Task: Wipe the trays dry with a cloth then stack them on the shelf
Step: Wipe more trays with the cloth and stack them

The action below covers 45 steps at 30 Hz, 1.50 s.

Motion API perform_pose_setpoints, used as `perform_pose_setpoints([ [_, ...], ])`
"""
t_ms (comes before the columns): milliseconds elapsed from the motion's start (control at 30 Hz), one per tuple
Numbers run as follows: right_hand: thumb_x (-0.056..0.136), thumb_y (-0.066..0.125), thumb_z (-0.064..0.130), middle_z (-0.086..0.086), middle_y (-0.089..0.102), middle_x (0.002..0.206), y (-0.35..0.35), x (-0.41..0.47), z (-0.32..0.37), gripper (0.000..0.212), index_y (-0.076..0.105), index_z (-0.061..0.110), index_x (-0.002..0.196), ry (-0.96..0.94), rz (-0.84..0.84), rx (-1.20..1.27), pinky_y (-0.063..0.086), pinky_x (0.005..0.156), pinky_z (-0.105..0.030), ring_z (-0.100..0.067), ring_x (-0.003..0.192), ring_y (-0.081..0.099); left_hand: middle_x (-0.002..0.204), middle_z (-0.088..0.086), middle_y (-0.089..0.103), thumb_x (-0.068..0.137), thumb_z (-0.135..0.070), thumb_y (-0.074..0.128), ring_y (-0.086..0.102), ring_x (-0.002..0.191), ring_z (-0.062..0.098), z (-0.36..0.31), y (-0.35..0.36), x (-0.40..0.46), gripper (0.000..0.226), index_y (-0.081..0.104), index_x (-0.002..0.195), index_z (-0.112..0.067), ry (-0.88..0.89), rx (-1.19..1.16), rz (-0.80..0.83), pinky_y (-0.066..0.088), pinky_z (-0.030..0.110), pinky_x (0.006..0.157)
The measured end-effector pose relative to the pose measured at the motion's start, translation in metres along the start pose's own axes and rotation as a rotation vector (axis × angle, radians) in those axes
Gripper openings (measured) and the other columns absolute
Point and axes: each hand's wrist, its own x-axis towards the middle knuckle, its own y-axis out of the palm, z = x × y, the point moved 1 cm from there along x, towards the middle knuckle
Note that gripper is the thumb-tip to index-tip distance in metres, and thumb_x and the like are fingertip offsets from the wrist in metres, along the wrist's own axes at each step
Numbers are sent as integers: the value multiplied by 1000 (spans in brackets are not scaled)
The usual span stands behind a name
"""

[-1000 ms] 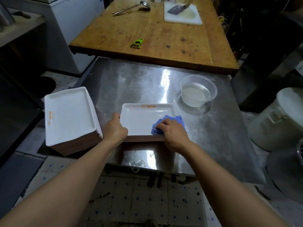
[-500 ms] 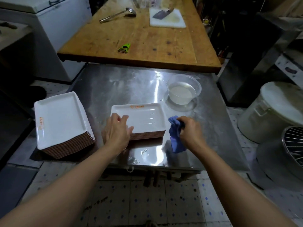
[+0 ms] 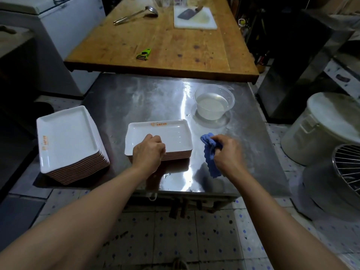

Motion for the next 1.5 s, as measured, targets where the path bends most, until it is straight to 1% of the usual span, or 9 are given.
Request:
perform_pose_setpoints([
  [100, 81, 49, -7, -8, 66, 91, 3, -2, 4, 34, 70, 10, 101, 27, 5, -9, 39, 64, -24, -14, 74, 51, 89, 3, 62, 82, -14, 68, 55, 90, 24, -2, -11, 0, 5, 66, 84, -10, 26, -52, -66, 30, 27, 55],
  [333, 73, 50, -10, -8, 68, 77, -13, -5, 33, 30, 70, 7, 89, -34, -60, 148, 40, 55, -5, -16, 68, 56, 83, 15, 66, 90, -27, 56, 60, 78, 38, -6, -60, 25, 13, 58, 96, -16, -90, -89, -156, 31, 34, 61],
  [533, 81, 55, -2, -1, 61, 89, -37, 2, 84, 30, 71, 16, 100, -130, -242, 208, 44, 72, -22, -13, 82, 57, 63, -2, 56, 89, -16, 58, 51, 63, 17, -7, -114, 17, 12, 58, 78, -15, -282, -633, -269, 36, 25, 57],
  [700, 80, 60, -1, -4, 58, 98, -56, -3, 147, 30, 71, 11, 105, -341, -345, 206, 32, 73, -2, -9, 88, 50, 65, 0, 58, 92, -12, 54, 50, 60, 13, -17, -152, 1, 20, 58, 73, -17, -428, -1097, -231, 42, 28, 60],
  [800, 79, 64, 0, -13, 59, 108, -57, -9, 183, 29, 70, 6, 106, -484, -315, 188, 36, 86, -12, -20, 101, 54, 66, 4, 57, 93, -8, 53, 49, 59, 15, -24, -171, -8, 20, 57, 75, -13, -421, -1234, -241, 41, 27, 57],
  [933, 79, 67, 12, -11, 52, 122, -51, -12, 211, 27, 68, 10, 106, -571, -340, 68, 36, 94, -36, -28, 113, 44, 67, 9, 56, 94, -6, 51, 48, 61, 18, -30, -191, -17, 19, 56, 75, -10, -409, -1317, -250, 39, 28, 58],
  [1033, 79, 64, 6, -15, 52, 120, -46, -14, 225, 23, 63, 4, 102, -658, -311, 114, 38, 92, -44, -33, 105, 51, 67, 9, 57, 93, -5, 51, 49, 61, 19, -34, -204, -21, 19, 56, 76, -9, -404, -1334, -275, 40, 27, 57],
  [1333, 87, 52, 20, -13, 57, 105, -49, -1, 227, 20, 59, 6, 98, -704, -409, 44, 40, 84, -47, -33, 95, 53, 70, 11, 59, 94, -7, 50, 54, 62, 21, -35, -221, -26, 20, 59, 77, -11, -471, -1472, -349, 47, 33, 64],
  [1500, 96, 46, 15, -16, 51, 112, -58, 14, 204, 18, 53, 6, 109, -545, -202, 291, 43, 96, -40, -24, 106, 52, 69, 10, 62, 94, -8, 50, 59, 62, 21, -31, -222, -22, 19, 59, 78, -10, -480, -1541, -364, 52, 36, 65],
])
